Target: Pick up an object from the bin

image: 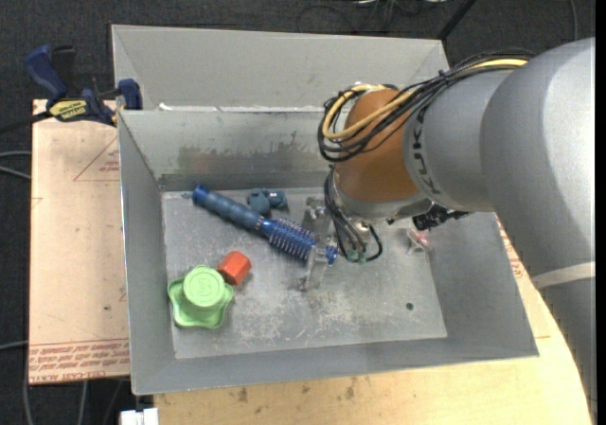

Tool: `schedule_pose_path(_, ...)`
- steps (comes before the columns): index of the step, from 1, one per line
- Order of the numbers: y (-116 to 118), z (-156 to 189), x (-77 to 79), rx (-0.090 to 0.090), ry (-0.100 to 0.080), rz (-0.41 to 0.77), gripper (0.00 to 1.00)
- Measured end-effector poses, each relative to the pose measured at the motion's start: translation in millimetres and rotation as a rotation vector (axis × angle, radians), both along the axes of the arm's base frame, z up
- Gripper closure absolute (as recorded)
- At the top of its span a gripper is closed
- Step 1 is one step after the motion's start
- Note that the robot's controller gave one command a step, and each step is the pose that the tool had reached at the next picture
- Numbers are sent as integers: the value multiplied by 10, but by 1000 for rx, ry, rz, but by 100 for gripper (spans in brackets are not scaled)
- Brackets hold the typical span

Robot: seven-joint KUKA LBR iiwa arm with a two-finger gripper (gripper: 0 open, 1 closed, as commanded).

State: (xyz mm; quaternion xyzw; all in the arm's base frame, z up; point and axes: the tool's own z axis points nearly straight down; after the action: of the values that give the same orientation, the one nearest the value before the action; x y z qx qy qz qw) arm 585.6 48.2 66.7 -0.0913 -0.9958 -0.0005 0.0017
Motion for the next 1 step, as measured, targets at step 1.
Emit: schedule_pose_path(1,5,4,6,-1,-4,2,0)
